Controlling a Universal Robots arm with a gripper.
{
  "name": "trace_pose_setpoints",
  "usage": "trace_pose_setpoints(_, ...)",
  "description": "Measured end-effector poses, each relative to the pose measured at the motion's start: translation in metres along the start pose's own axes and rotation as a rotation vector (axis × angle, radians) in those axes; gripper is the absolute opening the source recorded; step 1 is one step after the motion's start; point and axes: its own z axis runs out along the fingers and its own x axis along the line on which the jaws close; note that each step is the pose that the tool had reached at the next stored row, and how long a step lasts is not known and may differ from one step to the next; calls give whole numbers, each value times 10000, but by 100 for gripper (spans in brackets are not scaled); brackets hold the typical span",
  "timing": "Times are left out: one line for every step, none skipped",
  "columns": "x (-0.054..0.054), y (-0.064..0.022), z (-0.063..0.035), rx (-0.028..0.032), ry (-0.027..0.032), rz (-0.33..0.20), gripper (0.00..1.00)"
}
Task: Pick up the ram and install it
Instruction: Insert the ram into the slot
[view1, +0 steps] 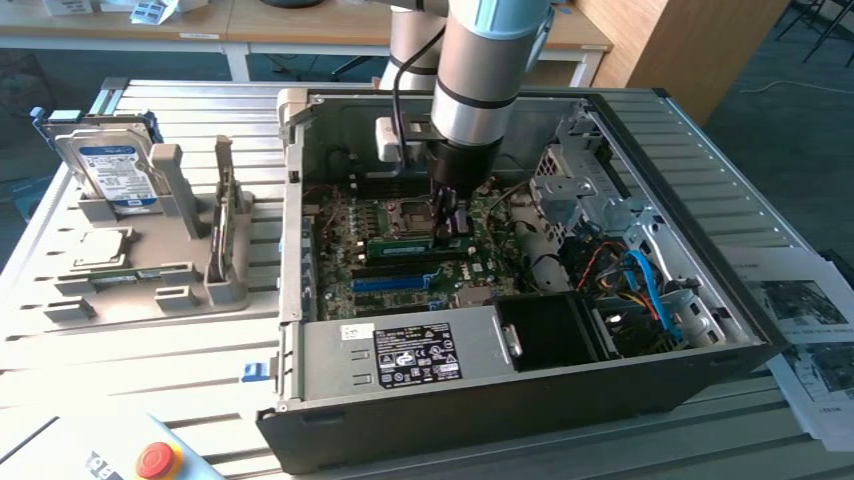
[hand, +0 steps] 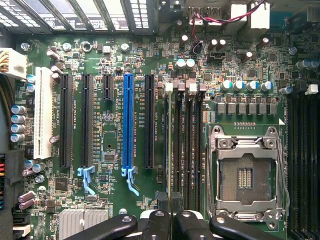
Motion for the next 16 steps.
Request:
trace_pose_setpoints(0, -1, 0, 0, 0, -1, 12)
trace_pose_setpoints(0, -2, 0, 1, 0, -1, 12)
trace_pose_setpoints(0, -5, 0, 1, 0, 0, 12)
trace_pose_setpoints(0, -5, 0, 1, 0, -1, 12)
trace_pose_setpoints(0, -5, 0, 0, 0, -1, 12)
trace_pose_setpoints(0, -5, 0, 0, 0, -1, 12)
trace_pose_setpoints(-1, -5, 2, 1, 0, -1, 12)
trace_pose_setpoints(-1, -5, 5, 1, -1, -2, 12)
trace_pose_setpoints(0, -5, 7, 1, 0, -1, 12)
trace_pose_setpoints(0, -5, 8, 0, 0, -1, 12)
trace_pose_setpoints(0, -5, 10, 1, 0, -1, 12)
trace_pose_setpoints(0, -5, 12, 0, 1, -2, 12)
trace_pose_setpoints(0, -5, 14, 1, 1, -2, 12)
trace_pose_setpoints(0, -5, 15, 0, 1, -1, 12)
trace_pose_setpoints(0, -5, 17, 1, 0, -1, 12)
trace_pose_setpoints(0, -5, 20, 1, -1, -1, 12)
